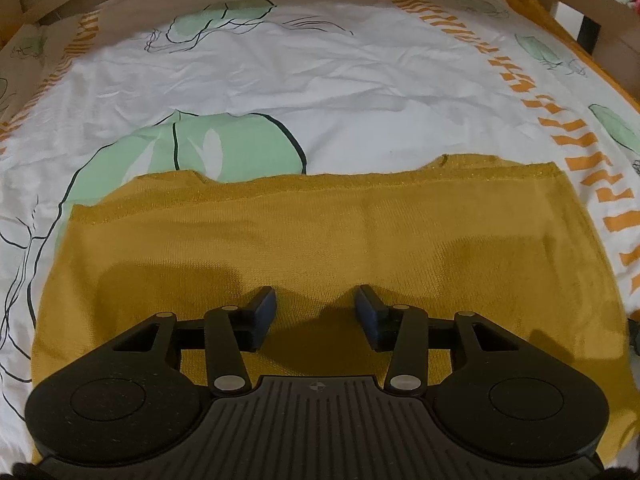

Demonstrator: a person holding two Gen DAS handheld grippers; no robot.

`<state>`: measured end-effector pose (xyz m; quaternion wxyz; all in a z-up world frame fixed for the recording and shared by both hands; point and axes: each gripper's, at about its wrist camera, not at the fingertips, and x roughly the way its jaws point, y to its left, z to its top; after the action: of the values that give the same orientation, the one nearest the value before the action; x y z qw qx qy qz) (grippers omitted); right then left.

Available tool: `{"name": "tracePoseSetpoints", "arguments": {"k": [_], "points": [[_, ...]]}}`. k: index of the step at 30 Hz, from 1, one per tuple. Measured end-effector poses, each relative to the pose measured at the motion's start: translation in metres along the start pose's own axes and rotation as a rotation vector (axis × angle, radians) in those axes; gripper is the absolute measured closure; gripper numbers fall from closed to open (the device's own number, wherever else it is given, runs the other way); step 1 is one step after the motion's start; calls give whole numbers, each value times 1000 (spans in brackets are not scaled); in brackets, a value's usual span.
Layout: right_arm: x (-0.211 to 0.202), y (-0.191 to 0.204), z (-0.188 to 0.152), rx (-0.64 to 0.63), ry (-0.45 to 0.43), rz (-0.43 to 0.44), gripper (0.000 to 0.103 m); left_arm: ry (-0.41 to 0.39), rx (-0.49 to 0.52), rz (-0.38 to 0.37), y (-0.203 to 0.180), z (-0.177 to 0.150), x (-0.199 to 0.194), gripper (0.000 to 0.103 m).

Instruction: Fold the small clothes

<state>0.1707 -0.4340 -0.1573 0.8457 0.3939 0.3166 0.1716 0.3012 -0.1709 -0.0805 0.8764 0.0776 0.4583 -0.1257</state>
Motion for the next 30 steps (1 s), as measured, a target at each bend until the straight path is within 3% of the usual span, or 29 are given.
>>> {"name": "tracePoseSetpoints", "arguments": {"k": [13,18,24,30], "points": [[0,-3,2,5,7,11,0,17,-66,-14,13,32,15,57],[0,-4,2,9,6,17,0,13,-39,-8,11,31,11,57],[0,-3,1,7,4,18,0,44,-112,-97,25,12,-19,58],[-1,-2,-2,-10,-8,16,0,36,-161,-104,56,-23,-56,58]]}}
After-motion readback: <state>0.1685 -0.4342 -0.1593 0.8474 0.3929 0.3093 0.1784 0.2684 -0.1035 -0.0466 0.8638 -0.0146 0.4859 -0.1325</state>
